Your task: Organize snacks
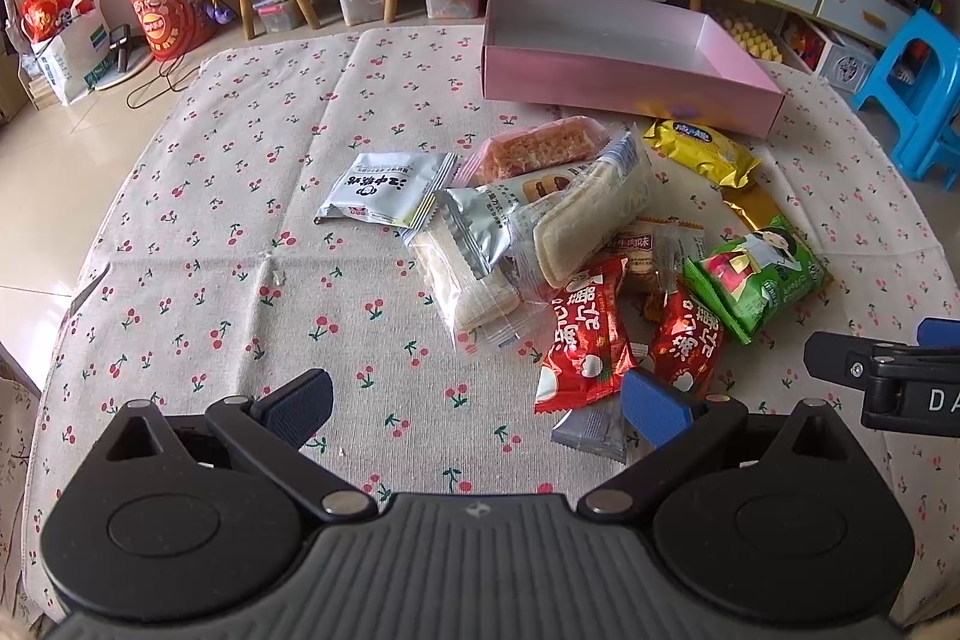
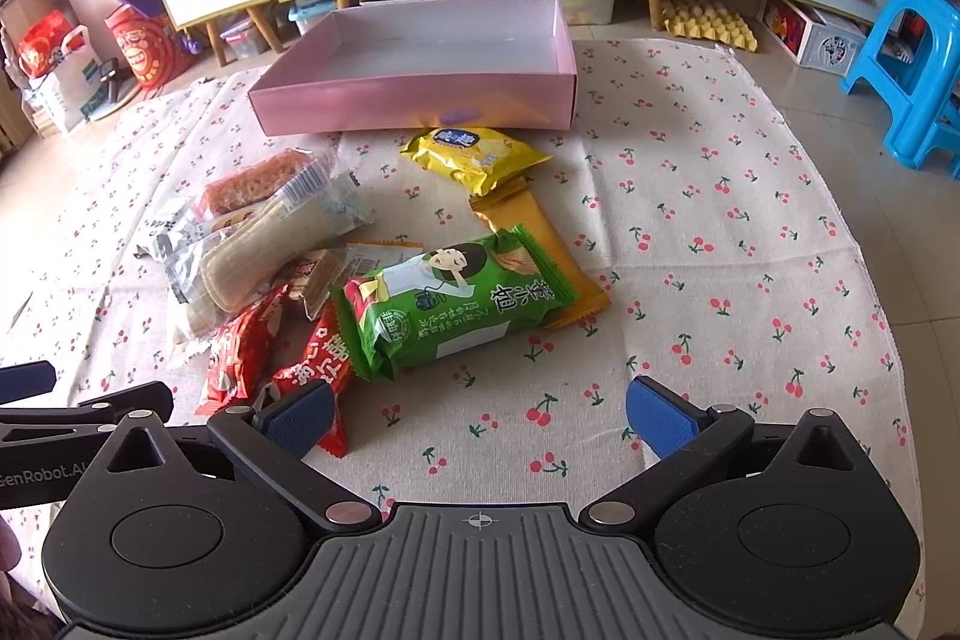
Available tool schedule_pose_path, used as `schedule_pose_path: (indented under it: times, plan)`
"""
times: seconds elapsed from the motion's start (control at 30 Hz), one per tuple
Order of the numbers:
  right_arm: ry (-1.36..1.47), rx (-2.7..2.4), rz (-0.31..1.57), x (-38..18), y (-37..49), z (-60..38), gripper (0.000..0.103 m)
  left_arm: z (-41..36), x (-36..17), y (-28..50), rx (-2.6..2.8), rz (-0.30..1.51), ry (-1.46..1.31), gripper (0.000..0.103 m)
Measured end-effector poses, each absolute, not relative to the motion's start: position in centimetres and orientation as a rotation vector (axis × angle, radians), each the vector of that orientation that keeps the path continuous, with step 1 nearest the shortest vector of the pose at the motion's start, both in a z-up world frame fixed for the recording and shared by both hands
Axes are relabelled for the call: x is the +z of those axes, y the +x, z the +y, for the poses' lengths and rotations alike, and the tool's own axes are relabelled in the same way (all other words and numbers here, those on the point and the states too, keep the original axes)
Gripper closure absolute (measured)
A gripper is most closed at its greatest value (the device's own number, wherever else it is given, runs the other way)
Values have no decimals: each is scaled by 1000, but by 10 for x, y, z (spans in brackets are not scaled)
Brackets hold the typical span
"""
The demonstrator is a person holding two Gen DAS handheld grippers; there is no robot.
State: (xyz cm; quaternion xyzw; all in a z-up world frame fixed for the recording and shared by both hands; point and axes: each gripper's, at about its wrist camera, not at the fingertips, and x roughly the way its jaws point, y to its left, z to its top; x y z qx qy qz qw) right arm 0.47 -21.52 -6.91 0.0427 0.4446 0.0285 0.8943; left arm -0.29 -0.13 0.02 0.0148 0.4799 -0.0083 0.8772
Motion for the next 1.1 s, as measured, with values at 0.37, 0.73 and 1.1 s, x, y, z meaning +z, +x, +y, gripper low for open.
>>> schedule_pose_path:
  times: [0.37, 0.73, 1.1]
  plan:
    - [89, 59, 922, -69, 5, -215, 0, -2, -1, -3, -18, 1001, 34, 0]
    - [91, 57, 921, -69, 4, -216, 0, -2, -1, -3, -18, 1001, 35, 0]
    - [92, 53, 929, -70, 6, -216, 0, -3, 1, -4, -21, 997, 34, 0]
